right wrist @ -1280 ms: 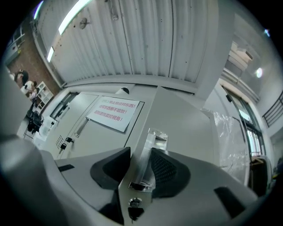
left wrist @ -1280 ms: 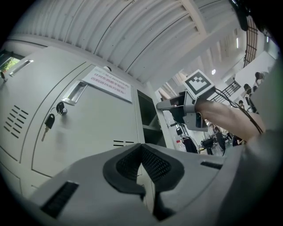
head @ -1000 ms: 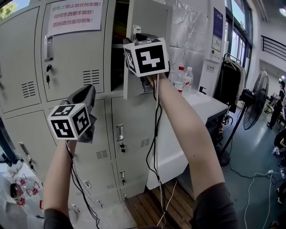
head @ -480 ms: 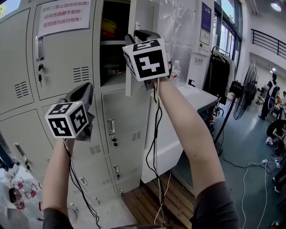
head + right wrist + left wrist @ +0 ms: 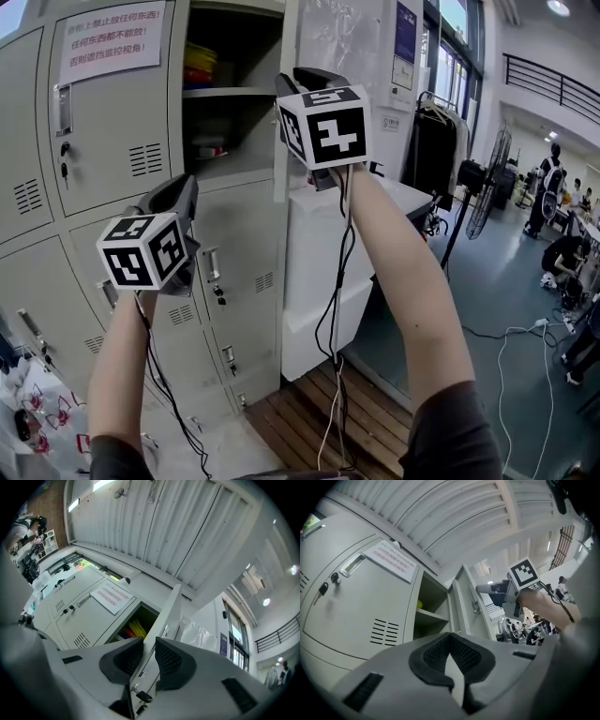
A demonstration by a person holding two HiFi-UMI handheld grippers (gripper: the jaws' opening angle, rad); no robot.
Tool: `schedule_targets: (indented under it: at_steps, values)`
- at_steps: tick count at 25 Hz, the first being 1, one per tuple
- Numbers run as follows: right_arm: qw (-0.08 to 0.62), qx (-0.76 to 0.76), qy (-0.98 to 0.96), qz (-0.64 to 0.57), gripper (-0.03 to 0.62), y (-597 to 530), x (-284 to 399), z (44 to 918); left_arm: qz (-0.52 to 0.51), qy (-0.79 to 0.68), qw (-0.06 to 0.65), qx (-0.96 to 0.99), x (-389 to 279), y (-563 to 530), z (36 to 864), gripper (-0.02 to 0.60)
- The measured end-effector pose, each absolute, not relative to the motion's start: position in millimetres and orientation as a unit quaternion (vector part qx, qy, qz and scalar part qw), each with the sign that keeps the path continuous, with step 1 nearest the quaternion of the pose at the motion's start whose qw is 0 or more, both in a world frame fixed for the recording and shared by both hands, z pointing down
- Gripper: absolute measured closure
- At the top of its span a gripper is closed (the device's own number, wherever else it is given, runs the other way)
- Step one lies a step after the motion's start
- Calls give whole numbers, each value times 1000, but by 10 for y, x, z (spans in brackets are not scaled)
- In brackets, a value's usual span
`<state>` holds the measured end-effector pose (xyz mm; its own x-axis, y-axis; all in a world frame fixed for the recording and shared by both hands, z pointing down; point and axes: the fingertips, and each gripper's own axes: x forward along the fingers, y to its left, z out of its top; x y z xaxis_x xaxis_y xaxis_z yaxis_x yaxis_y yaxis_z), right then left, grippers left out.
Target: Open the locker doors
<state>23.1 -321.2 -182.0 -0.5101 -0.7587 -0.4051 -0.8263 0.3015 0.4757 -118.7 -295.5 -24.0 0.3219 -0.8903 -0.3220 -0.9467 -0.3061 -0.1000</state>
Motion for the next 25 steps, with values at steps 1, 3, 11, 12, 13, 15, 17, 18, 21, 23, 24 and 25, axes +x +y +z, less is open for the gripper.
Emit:
schedule_targets:
  at_steps: [1, 3, 11, 12, 13, 15, 17, 18, 21, 23, 24, 25]
  values:
    - [50, -496, 803, 328, 494, -3213, 290, -1822, 103, 570, 136, -803, -1140, -2964, -245, 574]
    - [46, -503, 798, 329, 497, -3220, 406, -1822, 103, 565, 137, -807, -1036, -2978, -256, 573]
    - [55, -522, 790, 317, 510, -3311, 883, -1807, 104, 544, 144, -820, -653, -3058, -295, 574]
    - [58, -521, 792, 313, 513, -3327, 930, -1805, 104, 542, 144, -821, -610, -3080, -293, 572]
    - [62, -519, 795, 308, 515, -3343, 976, -1803, 103, 540, 144, -823, -563, -3103, -290, 572]
    - [68, -518, 798, 300, 520, -3373, 1058, -1800, 102, 537, 144, -825, -467, -3144, -285, 573]
    - [70, -517, 799, 298, 525, -3393, 1119, -1801, 103, 534, 145, -827, -381, -3179, -287, 573]
    - [72, -516, 800, 297, 526, -3401, 1143, -1802, 103, 533, 146, -827, -345, -3196, -289, 573]
    - [76, -514, 803, 293, 528, -3432, 1215, -1801, 104, 530, 148, -828, -277, -3252, -284, 573]
    - [79, -516, 802, 290, 531, -3466, 1276, -1803, 105, 531, 146, -828, -262, -3296, -281, 572]
    - [81, -517, 802, 288, 533, -3487, 1310, -1806, 106, 531, 145, -828, -260, -3319, -279, 572]
    - [82, -519, 801, 287, 534, -3508, 1345, -1808, 107, 532, 144, -828, -258, -3343, -278, 573]
